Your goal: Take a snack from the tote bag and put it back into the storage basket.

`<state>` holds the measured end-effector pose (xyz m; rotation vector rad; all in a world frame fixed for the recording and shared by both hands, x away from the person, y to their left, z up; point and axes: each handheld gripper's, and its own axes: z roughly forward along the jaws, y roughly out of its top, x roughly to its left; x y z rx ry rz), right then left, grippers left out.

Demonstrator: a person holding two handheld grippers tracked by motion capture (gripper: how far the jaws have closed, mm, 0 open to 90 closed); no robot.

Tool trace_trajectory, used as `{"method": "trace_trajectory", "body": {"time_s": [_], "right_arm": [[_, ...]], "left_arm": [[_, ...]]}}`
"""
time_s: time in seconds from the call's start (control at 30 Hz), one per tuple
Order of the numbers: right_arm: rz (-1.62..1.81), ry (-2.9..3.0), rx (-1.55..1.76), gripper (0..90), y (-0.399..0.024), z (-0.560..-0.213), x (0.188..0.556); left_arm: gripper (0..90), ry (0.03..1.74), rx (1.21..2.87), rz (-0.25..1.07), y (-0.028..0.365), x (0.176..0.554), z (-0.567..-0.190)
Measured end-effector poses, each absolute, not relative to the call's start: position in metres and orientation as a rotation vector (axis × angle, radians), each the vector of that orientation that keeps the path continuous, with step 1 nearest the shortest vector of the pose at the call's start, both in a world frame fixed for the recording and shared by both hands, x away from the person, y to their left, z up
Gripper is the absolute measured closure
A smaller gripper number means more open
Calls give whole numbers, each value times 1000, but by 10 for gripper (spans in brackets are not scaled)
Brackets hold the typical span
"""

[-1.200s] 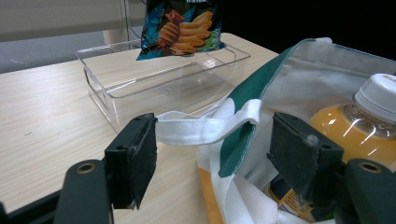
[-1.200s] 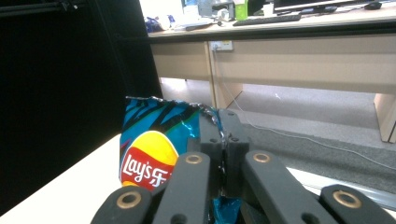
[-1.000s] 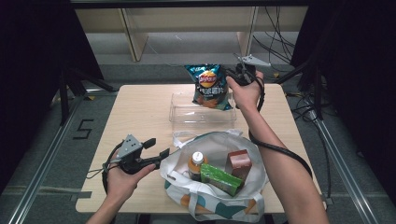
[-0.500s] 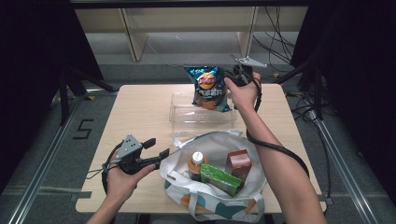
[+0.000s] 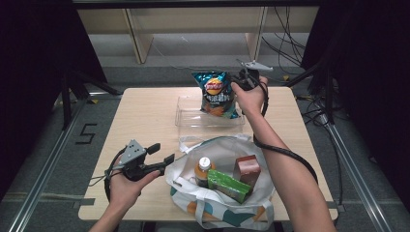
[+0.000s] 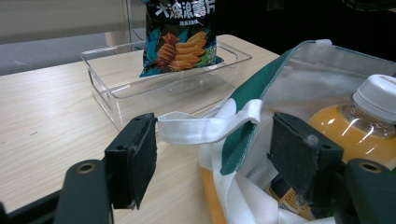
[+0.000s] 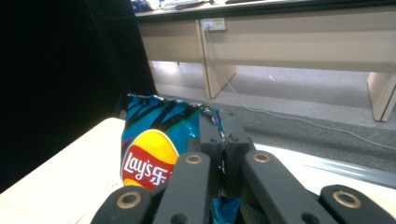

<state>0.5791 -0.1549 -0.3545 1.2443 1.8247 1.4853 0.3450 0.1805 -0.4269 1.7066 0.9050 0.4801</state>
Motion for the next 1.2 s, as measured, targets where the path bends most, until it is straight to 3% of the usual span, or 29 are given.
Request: {"method": "trace_trajectory", "body": {"time_s": [1.2], "right_arm": [[1497,1817,1312,900,-160,-360,594]], "left_arm": [[317,901,1712,479,179,345,-428]]}}
